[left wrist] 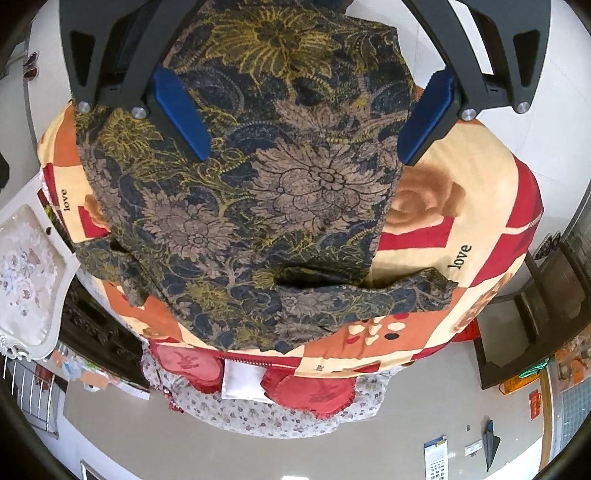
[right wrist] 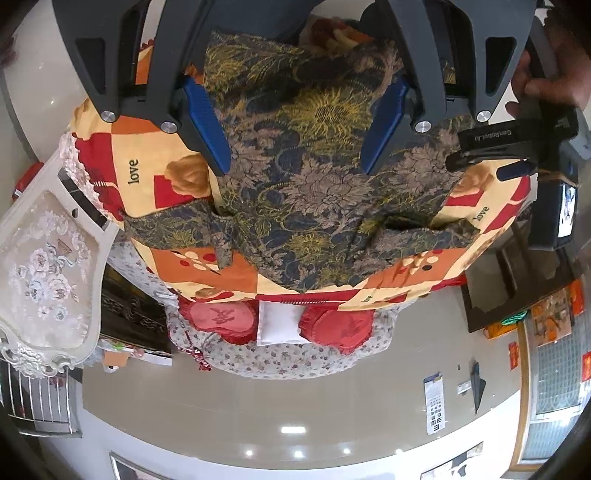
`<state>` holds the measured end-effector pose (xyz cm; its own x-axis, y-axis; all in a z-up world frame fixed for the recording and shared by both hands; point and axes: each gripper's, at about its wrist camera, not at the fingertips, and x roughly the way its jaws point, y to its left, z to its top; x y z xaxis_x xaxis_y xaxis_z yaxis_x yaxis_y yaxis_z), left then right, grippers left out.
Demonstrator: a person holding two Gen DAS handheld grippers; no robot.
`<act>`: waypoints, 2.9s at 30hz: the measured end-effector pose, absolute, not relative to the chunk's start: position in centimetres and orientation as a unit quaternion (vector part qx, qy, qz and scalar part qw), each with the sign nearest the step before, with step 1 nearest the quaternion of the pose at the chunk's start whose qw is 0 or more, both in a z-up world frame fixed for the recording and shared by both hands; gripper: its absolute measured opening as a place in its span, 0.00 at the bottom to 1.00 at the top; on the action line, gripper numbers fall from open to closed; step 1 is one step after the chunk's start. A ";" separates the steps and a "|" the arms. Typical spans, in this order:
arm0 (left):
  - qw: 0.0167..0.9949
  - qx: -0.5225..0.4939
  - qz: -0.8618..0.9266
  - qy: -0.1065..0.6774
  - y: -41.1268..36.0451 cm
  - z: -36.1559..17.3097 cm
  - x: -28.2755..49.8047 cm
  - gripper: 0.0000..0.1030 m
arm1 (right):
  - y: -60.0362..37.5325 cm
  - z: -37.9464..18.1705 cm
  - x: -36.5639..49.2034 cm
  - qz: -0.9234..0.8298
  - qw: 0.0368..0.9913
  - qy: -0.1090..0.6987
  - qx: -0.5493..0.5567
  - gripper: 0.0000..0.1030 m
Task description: Fold small clothes
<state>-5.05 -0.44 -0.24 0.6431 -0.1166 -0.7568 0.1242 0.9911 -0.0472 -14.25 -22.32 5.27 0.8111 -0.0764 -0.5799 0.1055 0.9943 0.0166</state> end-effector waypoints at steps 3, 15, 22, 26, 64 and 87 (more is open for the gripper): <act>0.903 0.014 -0.061 0.426 -0.9 -0.8 -3.7 1.00 | -22.5 4.4 -12.1 -0.040 0.948 0.314 0.022 0.72; 0.891 0.044 -0.039 0.449 -3.2 -4.4 6.4 1.00 | -24.7 -0.5 1.0 -0.039 0.940 0.339 0.011 0.72; 0.871 0.043 -0.024 0.488 -2.7 -8.7 12.5 1.00 | -25.1 -4.8 10.8 -0.039 0.928 0.370 0.011 0.72; 0.877 0.039 -0.034 0.478 -2.6 -10.0 12.7 1.00 | -24.8 -7.6 13.5 -0.038 0.917 0.396 0.002 0.72; 0.847 -0.208 0.032 0.487 20.0 -4.6 23.6 0.05 | -24.7 -10.5 15.3 -0.050 0.904 0.425 0.017 0.76; 0.932 -0.157 0.013 0.325 17.7 9.5 21.5 0.05 | -26.2 -8.0 12.0 -0.058 0.899 0.432 0.047 0.73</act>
<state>21.49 17.69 9.53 0.7886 -0.0788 -0.6098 -0.1259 0.9501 -0.2855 11.99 -26.17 -7.99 0.6194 -0.0632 -0.7825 0.1450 0.9888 0.0349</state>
